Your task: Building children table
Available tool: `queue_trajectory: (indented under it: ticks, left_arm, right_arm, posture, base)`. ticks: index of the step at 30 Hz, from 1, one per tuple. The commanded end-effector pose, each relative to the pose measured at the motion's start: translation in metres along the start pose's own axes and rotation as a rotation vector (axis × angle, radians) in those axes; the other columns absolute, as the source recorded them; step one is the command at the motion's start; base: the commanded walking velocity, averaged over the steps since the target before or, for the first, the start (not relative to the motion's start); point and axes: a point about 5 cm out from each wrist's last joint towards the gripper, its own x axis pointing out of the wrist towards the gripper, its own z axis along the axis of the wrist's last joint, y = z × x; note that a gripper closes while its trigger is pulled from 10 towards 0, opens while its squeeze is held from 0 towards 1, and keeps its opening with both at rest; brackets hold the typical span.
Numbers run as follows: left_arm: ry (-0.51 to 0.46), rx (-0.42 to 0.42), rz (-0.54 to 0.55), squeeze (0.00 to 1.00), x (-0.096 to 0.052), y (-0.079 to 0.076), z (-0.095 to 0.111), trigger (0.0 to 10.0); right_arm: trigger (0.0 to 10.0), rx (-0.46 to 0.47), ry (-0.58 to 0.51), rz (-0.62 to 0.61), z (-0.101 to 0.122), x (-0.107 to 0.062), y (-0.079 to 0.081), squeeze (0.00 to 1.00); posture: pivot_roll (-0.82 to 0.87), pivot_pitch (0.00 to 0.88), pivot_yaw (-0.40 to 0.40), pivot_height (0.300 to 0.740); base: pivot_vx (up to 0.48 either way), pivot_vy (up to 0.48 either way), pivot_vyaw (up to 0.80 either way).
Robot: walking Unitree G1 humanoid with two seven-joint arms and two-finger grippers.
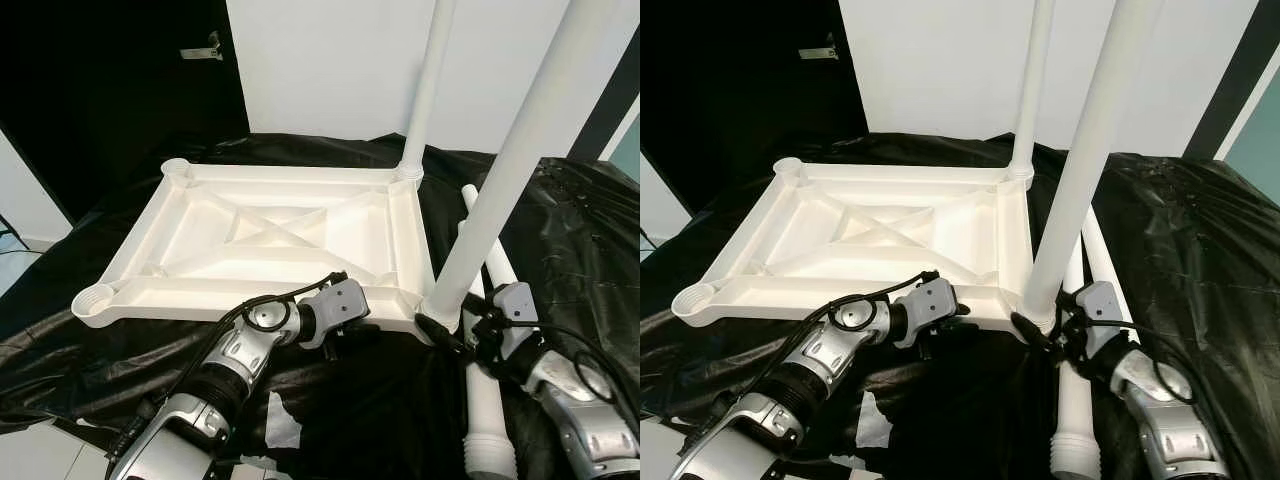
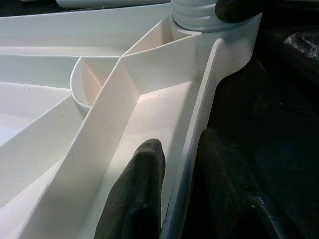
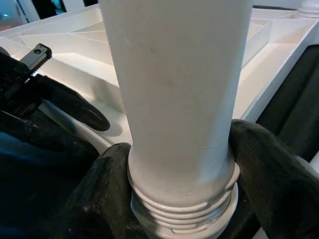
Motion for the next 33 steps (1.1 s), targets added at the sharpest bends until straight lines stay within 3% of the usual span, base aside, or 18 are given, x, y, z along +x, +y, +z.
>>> queue_trajectory:
  ticks: [1,7,11,13,16,20,21,26,33]
  left_arm:
    - [0.138,-0.104,-0.088,0.0,0.003,-0.025,-0.037,10.0]
    - [0.138,-0.104,-0.093,0.0,0.003,-0.026,-0.037,10.0]
    - [0.137,-0.103,-0.094,0.0,0.003,-0.026,-0.037,10.0]
    - [0.138,-0.104,-0.095,0.0,0.002,-0.026,-0.037,10.0]
    - [0.136,-0.108,-0.09,0.0,0.002,-0.027,-0.037,10.0]
    - [0.136,-0.11,-0.088,0.0,0.002,-0.027,-0.038,10.0]
    - [0.137,-0.112,-0.088,0.0,0.001,-0.027,-0.038,10.0]
    - [0.141,-0.112,-0.092,0.0,0.001,-0.027,-0.039,10.0]
    - [0.136,-0.105,-0.097,0.0,0.004,-0.027,-0.036,10.0]
  right_arm:
    - [0.0,0.023,-0.012,0.029,0.003,0.002,-0.003,0.0]
    - [0.0,0.017,-0.018,0.038,0.007,0.002,-0.009,0.0]
    - [0.0,0.041,-0.004,0.043,0.0,-0.001,0.0,0.0]
    - [0.0,0.046,-0.024,-0.041,-0.004,-0.001,0.012,0.0]
    - [0.0,0.079,-0.054,-0.337,-0.01,-0.008,0.03,0.0]
    - [0.0,0.093,-0.047,-0.477,-0.013,-0.016,0.039,0.0]
    - [0.0,0.086,-0.044,-0.561,-0.013,-0.022,0.04,0.0]
    - [0.0,0.075,-0.042,-0.729,-0.013,-0.027,0.037,0.0]
    - [0.0,0.066,-0.029,-0.76,-0.012,-0.022,0.04,0.0]
  posture:
    - [0.02,0.0,-0.01,0.74]
    - [0.02,0.0,-0.008,0.74]
    - [0.02,0.0,-0.007,0.74]
    - [0.02,0.0,-0.01,0.74]
    - [0.03,0.0,-0.013,0.74]
    - [0.03,0.0,-0.015,0.74]
    - [0.03,0.0,-0.015,0.74]
    - [0.03,0.0,-0.012,0.74]
    - [0.02,0.0,-0.009,0.74]
  base:
    - [0.0,0.0,0.0]
    - [0.0,0.0,0.0]
    - [0.0,0.0,0.0]
    - [0.0,0.0,0.0]
    - [0.0,0.0,0.0]
    - [0.0,0.0,0.0]
    - [0.0,0.0,0.0]
    - [0.0,0.0,0.0]
    - [0.0,0.0,0.0]
